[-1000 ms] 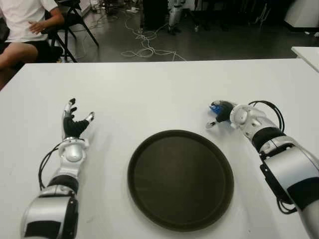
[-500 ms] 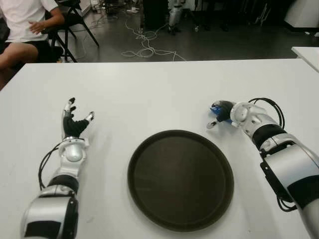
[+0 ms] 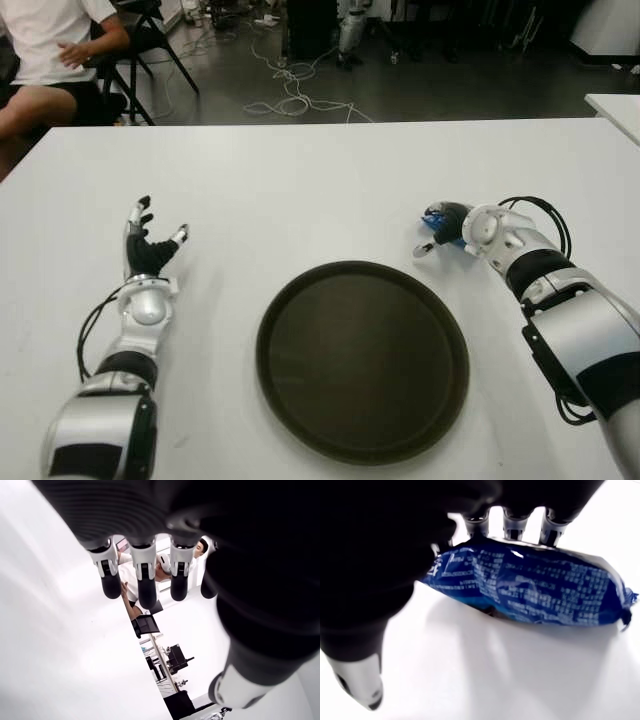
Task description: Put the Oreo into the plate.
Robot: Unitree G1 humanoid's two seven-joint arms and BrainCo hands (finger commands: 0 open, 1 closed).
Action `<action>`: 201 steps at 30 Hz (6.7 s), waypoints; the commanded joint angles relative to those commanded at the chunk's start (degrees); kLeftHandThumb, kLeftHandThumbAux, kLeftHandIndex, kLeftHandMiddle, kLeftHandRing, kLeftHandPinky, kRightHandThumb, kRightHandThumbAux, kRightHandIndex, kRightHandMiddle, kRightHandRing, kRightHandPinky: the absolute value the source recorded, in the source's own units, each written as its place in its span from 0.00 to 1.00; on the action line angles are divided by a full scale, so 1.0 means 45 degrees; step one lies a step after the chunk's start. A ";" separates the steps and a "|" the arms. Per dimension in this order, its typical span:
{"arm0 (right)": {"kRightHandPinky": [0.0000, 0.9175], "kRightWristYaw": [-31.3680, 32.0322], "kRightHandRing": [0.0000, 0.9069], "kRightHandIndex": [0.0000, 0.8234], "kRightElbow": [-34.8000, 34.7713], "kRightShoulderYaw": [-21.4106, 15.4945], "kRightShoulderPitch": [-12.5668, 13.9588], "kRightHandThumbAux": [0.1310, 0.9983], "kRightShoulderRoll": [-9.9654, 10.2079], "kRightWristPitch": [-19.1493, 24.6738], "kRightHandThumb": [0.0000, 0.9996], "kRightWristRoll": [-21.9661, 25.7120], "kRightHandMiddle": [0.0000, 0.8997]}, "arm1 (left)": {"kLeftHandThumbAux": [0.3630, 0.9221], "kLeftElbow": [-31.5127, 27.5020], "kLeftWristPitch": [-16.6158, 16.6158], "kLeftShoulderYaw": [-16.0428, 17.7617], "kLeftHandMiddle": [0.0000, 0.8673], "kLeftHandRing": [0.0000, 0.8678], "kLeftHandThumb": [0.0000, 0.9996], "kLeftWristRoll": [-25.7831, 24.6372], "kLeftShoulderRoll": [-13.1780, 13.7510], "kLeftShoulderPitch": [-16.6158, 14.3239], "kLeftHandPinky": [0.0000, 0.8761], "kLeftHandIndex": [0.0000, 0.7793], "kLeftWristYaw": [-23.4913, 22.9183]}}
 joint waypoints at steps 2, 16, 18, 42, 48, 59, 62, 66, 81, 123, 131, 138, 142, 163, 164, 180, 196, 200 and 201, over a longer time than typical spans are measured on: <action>0.00 -0.0013 0.00 0.01 -0.0001 0.0044 -0.0016 0.65 -0.0001 0.0015 0.00 -0.0040 0.02 | 0.79 -0.0012 -0.0014 0.0000 0.14 0.12 0.00 0.0000 -0.0008 0.0008 0.10 0.10 0.0012; 0.00 -0.0336 0.00 0.01 0.0026 -0.0008 0.0086 0.66 -0.0083 0.0183 0.00 0.0021 0.01 | 0.80 -0.0009 -0.0051 0.0044 0.13 0.11 0.00 -0.0045 -0.0012 -0.0003 0.10 0.10 0.0009; 0.00 -0.0377 0.00 0.01 0.0007 -0.0033 0.0073 0.66 -0.0131 0.0128 0.00 0.0037 0.02 | 0.80 -0.0022 -0.0087 0.0053 0.13 0.11 0.00 -0.0058 -0.0020 0.0004 0.10 0.10 -0.0004; 0.00 -0.0563 0.00 0.00 -0.0527 -0.0622 -0.0556 0.65 -0.0892 0.0002 0.00 0.0460 0.01 | 0.79 0.0058 0.0031 0.0108 0.13 0.11 0.00 -0.0116 0.0021 -0.0042 0.09 0.09 -0.0196; 0.00 -0.0462 0.00 0.00 -0.0485 -0.0612 -0.0563 0.67 -0.0941 -0.0024 0.00 0.0530 0.02 | 0.78 0.0081 0.0087 0.0159 0.13 0.11 0.00 -0.0187 0.0011 -0.0061 0.10 0.09 -0.0276; 0.00 -0.0522 0.00 0.02 -0.0290 0.0077 -0.0748 0.68 -0.0951 0.0042 0.00 -0.0128 0.04 | 0.80 0.0008 0.0008 0.0086 0.13 0.11 0.00 -0.0104 0.0020 -0.0029 0.10 0.09 -0.0242; 0.00 -0.0465 0.00 0.01 -0.0332 0.0040 -0.0746 0.69 -0.0978 -0.0036 0.00 -0.0051 0.03 | 0.81 0.0001 0.0003 0.0081 0.13 0.11 0.00 -0.0101 0.0016 -0.0025 0.09 0.10 -0.0230; 0.00 -0.0664 0.00 0.01 -0.0318 0.0112 -0.0657 0.70 -0.1014 -0.0225 0.00 -0.0126 0.03 | 0.80 0.0019 0.0043 0.0106 0.13 0.10 0.00 -0.0130 0.0001 -0.0033 0.09 0.09 -0.0217; 0.00 -0.0636 0.01 0.02 -0.0273 0.0075 -0.0621 0.70 -0.0975 0.0043 0.00 -0.0039 0.04 | 0.83 0.0033 -0.0011 0.0049 0.14 0.12 0.00 -0.0027 0.0020 -0.0041 0.10 0.09 -0.0115; 0.00 -0.1568 0.03 0.07 -0.0318 -0.0038 -0.0205 0.68 -0.0805 0.1172 0.00 0.0293 0.08 | 0.76 0.0079 0.0121 0.0064 0.13 0.12 0.00 -0.0036 0.0054 -0.0065 0.11 0.09 -0.0135; 0.00 -0.1701 0.03 0.07 -0.0338 -0.0100 -0.0039 0.66 -0.0732 0.1201 0.00 0.0422 0.08 | 0.76 0.0072 0.0119 0.0051 0.13 0.11 0.00 -0.0019 0.0062 -0.0064 0.10 0.09 -0.0124; 0.00 -0.1654 0.04 0.08 -0.0348 -0.0241 0.0010 0.63 -0.0720 0.1147 0.00 0.0555 0.09 | 0.76 0.0067 0.0143 0.0011 0.13 0.11 0.00 0.0011 0.0098 -0.0051 0.09 0.09 -0.0155; 0.00 -0.1697 0.03 0.07 -0.0347 -0.0253 0.0056 0.65 -0.0727 0.1048 0.00 0.0525 0.08 | 0.75 0.0065 0.0145 0.0013 0.13 0.11 0.00 -0.0009 0.0089 -0.0051 0.10 0.09 -0.0164; 0.00 -0.1706 0.05 0.08 -0.0273 -0.0022 0.0451 0.66 -0.0529 0.0749 0.00 0.0343 0.10 | 0.76 0.0074 0.0146 0.0090 0.13 0.11 0.00 -0.0101 0.0081 -0.0033 0.10 0.09 -0.0205; 0.00 -0.1759 0.05 0.08 -0.0246 -0.0036 0.0543 0.67 -0.0520 0.0684 0.00 0.0370 0.10 | 0.76 0.0074 0.0146 0.0096 0.13 0.11 0.00 -0.0109 0.0083 -0.0030 0.10 0.09 -0.0218; 0.00 -0.1061 0.04 0.07 -0.0192 0.0428 0.0416 0.66 -0.0421 0.0635 0.00 -0.0021 0.08 | 0.76 0.0110 0.0113 0.0109 0.14 0.12 0.00 -0.0121 0.0100 -0.0038 0.11 0.09 -0.0321; 0.00 -0.0818 0.03 0.05 -0.0235 0.0310 0.0460 0.68 -0.0357 0.0628 0.00 0.0054 0.06 | 0.79 0.0053 -0.0081 0.0066 0.12 0.10 0.00 -0.0065 0.0109 -0.0002 0.10 0.09 -0.0296; 0.00 -0.0815 0.03 0.06 -0.0228 0.0325 0.0476 0.68 -0.0339 0.0610 0.00 0.0024 0.07 | 0.79 0.0068 -0.0056 0.0108 0.12 0.10 0.00 -0.0114 0.0101 -0.0010 0.09 0.09 -0.0309; 0.00 -0.0830 0.03 0.06 -0.0228 0.0328 0.0481 0.68 -0.0341 0.0596 0.00 0.0019 0.07 | 0.79 0.0071 -0.0043 0.0117 0.12 0.10 0.00 -0.0123 0.0099 -0.0012 0.09 0.09 -0.0306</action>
